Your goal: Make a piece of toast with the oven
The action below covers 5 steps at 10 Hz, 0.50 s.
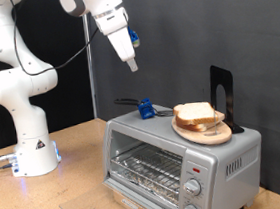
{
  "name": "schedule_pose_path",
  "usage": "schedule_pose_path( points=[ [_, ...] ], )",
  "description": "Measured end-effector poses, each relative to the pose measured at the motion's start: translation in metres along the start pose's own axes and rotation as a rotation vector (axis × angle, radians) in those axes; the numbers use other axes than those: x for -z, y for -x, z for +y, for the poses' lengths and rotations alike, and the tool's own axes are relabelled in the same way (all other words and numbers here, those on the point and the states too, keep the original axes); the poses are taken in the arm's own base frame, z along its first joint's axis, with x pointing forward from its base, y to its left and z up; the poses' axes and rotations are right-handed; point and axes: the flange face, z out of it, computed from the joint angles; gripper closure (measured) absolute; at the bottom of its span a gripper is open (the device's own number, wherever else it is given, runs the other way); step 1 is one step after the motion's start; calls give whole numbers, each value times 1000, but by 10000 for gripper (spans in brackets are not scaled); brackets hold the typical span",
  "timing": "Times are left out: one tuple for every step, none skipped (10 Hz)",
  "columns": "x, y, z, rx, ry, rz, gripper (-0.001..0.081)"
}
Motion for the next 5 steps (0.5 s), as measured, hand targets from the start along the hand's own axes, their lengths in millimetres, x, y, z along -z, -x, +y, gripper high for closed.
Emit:
schedule_pose_path(
  points=[
    [4,10,-11,-18,3,12,-3],
    [5,19,-16,-49,3,-15,-3],
    [6,23,-16,-74,2,-42,-3],
    [6,22,-16,-67,2,-32,-3],
    [6,18,-14,-41,19,11,-3]
  ],
)
